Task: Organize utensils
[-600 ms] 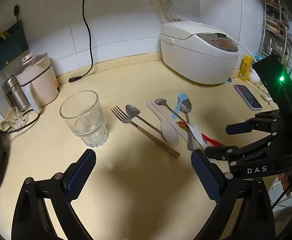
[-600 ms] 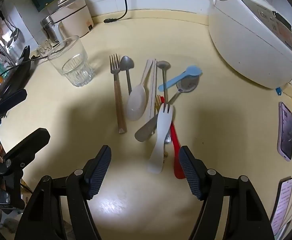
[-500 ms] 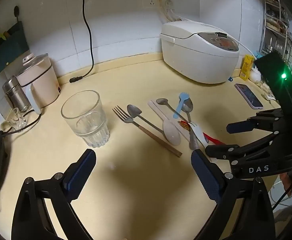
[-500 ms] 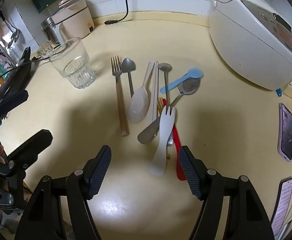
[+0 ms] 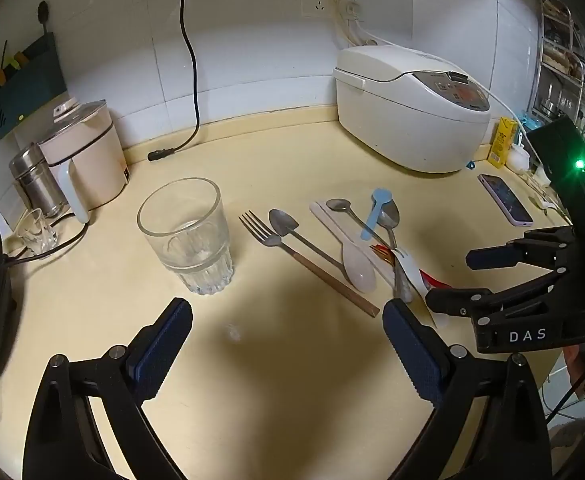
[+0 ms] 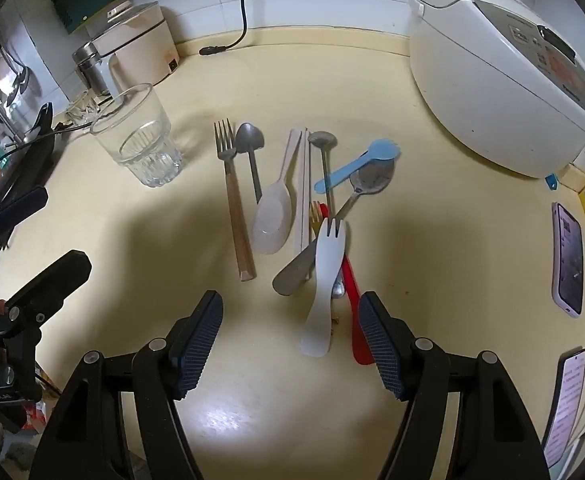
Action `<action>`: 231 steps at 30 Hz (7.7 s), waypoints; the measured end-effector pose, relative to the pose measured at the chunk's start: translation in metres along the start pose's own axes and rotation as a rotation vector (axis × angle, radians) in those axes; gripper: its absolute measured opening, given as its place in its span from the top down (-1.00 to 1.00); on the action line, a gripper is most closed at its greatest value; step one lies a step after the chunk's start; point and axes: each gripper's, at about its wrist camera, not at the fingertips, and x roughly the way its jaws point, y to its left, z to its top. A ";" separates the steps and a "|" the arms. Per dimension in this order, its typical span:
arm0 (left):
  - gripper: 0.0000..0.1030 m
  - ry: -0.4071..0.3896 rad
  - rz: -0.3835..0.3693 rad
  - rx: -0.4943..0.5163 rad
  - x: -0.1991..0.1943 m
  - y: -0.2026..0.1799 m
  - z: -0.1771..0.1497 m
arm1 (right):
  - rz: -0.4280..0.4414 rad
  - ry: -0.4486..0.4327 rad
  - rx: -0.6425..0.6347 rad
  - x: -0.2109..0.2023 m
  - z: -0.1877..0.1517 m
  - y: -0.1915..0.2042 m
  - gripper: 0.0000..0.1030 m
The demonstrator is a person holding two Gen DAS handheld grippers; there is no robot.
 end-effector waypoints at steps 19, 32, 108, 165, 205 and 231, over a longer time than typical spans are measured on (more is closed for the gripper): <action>-0.90 0.002 -0.007 -0.008 0.001 0.014 0.001 | 0.003 -0.003 0.007 0.001 0.002 0.008 -0.38; -0.90 0.000 -0.013 -0.009 0.001 0.014 0.001 | 0.001 0.000 0.009 0.002 0.001 0.011 -0.38; -0.94 -0.140 -0.484 0.490 0.149 0.123 0.017 | -0.205 0.129 0.266 0.027 0.001 -0.007 -0.37; -0.61 0.139 -0.875 0.315 0.158 0.098 0.005 | -0.371 0.019 0.419 -0.027 0.005 -0.023 0.05; -0.73 0.169 -0.899 0.272 0.158 0.081 0.003 | -0.256 0.126 0.434 0.026 0.015 -0.062 0.78; -0.74 0.172 -0.900 0.266 0.160 0.080 0.003 | -0.085 0.177 0.104 0.094 0.102 0.018 0.72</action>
